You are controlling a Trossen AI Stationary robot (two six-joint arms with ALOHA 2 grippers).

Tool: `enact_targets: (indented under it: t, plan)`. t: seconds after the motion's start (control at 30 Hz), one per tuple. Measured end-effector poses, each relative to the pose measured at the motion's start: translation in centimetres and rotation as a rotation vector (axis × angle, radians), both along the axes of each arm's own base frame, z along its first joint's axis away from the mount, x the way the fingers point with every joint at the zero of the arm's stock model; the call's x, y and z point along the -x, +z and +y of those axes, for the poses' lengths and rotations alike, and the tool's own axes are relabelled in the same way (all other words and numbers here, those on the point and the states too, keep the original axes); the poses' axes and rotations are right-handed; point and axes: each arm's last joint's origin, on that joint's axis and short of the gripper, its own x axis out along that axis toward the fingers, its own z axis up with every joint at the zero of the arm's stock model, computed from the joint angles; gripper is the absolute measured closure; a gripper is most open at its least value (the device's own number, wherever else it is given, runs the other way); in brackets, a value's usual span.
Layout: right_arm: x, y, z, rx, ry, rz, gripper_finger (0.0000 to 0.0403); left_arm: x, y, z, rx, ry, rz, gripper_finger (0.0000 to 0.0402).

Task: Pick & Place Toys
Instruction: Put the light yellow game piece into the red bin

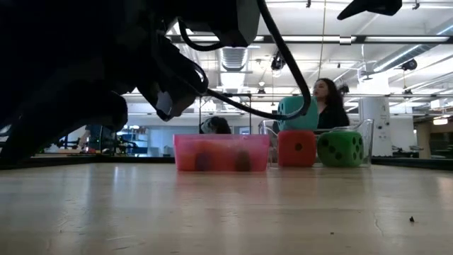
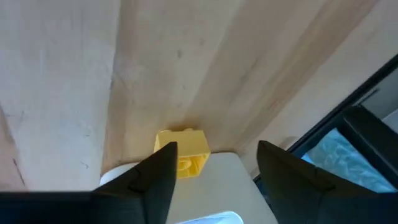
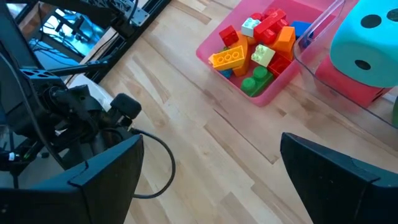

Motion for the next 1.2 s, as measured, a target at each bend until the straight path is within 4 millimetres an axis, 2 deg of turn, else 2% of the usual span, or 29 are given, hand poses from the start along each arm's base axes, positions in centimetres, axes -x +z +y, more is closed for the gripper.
enact_targets:
  t: [0.13,0.27,0.53,0.87,1.2]
  plan:
    - [0.0,0.0,0.0,-0.001,-0.001,0.0,0.0033,0.0,0.0,-0.2,0.046,-0.033,-0.013,0.0138]
    - [0.0,0.0,0.0,-0.002,-0.001,-0.001,0.0033,0.1,0.0,-0.3,0.043,-0.034,-0.015,0.012]
    - [0.0,0.0,0.0,0.0,0.0,0.0,0.0033,0.5,-0.1,-1.1,0.035,-0.091,-0.031,0.0119]
    - [0.0,0.0,0.0,0.0,0.0,0.0,0.0033,1.2,-0.3,-2.2,-0.077,-0.174,-0.07,0.0119]
    - [0.0,0.0,0.0,0.0,0.0,0.0,0.0033,1.9,-0.1,-2.2,-0.13,-0.159,0.003,0.0119]
